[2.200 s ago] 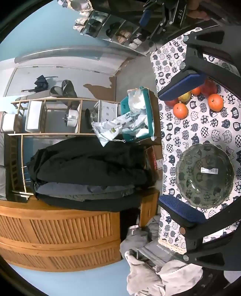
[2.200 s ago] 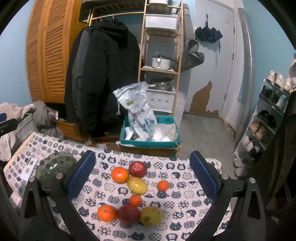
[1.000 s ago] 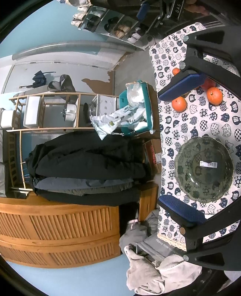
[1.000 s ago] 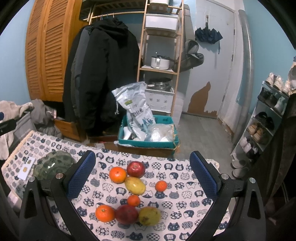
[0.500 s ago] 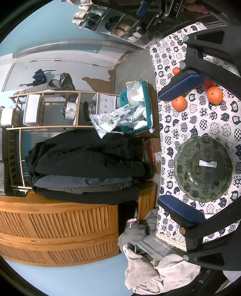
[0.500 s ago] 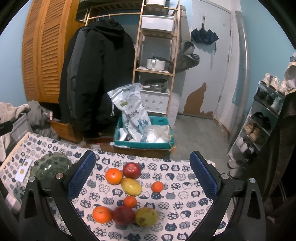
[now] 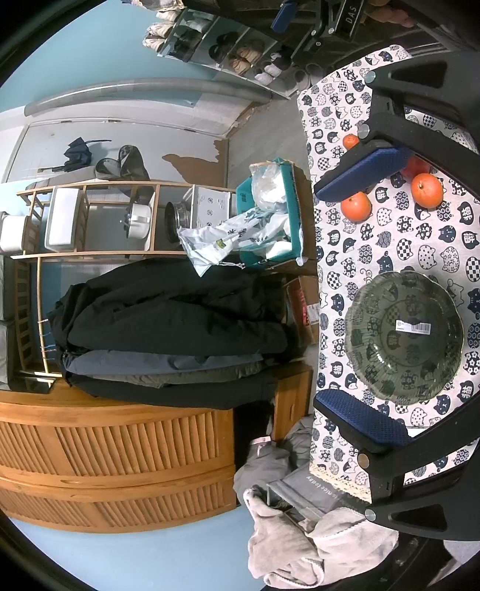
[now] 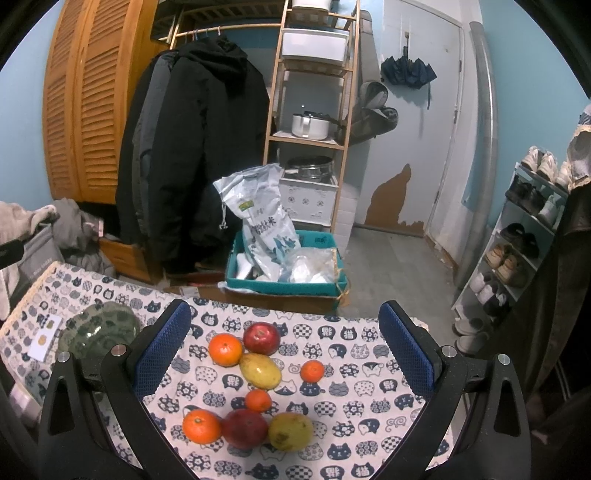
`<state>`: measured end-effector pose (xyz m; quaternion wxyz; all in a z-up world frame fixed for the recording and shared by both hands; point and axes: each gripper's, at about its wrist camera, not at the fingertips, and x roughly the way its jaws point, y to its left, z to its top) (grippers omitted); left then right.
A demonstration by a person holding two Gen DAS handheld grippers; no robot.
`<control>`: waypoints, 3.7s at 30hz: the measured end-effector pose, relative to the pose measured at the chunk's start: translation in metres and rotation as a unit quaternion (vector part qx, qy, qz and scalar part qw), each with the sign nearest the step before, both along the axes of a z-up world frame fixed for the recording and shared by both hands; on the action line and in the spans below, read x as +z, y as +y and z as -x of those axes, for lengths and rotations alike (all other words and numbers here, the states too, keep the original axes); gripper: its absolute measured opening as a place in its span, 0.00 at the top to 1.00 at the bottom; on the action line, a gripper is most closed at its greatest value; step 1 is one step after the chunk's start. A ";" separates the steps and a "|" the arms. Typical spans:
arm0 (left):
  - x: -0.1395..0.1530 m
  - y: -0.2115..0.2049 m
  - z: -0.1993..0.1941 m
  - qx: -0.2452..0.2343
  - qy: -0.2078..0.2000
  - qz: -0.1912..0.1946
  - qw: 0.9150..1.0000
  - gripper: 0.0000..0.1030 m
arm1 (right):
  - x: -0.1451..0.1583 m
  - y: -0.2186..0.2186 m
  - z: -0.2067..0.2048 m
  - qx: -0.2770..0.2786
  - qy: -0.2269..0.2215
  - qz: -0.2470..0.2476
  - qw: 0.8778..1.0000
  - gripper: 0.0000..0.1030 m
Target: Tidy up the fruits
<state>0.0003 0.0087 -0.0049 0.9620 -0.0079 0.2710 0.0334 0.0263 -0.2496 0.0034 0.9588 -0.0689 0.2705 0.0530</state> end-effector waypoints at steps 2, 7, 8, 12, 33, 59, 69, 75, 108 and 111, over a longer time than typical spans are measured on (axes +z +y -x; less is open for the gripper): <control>0.000 0.000 0.000 0.000 0.000 -0.001 1.000 0.01 | 0.000 0.000 0.000 0.000 0.000 0.000 1.000 0.03; 0.000 0.000 0.000 0.001 0.000 0.000 1.000 0.01 | 0.000 -0.001 0.000 -0.001 0.001 0.000 1.000 0.03; 0.000 0.000 0.000 0.001 0.000 0.000 1.000 0.01 | 0.001 -0.002 0.000 -0.001 0.001 0.000 1.000 0.03; 0.001 0.000 -0.001 0.000 0.000 -0.001 1.000 0.01 | 0.000 -0.001 0.000 0.000 0.001 0.001 1.000 0.03; 0.000 0.002 0.000 0.001 0.002 0.002 1.000 0.01 | 0.000 0.000 0.000 0.000 0.002 0.001 1.000 0.03; -0.011 0.007 0.006 0.003 0.009 0.001 1.000 0.01 | -0.001 -0.004 -0.001 0.002 0.004 0.002 1.000 0.03; -0.033 -0.010 -0.018 -0.012 0.066 0.000 0.998 0.01 | -0.025 -0.023 -0.008 -0.005 0.044 0.018 0.999 0.03; -0.054 -0.022 -0.029 -0.028 0.114 0.002 0.993 0.01 | -0.045 -0.028 -0.017 -0.005 0.088 0.009 0.996 0.03; -0.175 -0.101 -0.074 -0.083 0.293 0.027 0.952 0.01 | -0.219 -0.059 -0.052 -0.007 0.341 -0.019 0.940 0.08; -0.192 -0.104 -0.074 -0.086 0.304 0.018 0.949 0.01 | -0.230 -0.059 -0.055 -0.004 0.353 -0.023 0.936 0.08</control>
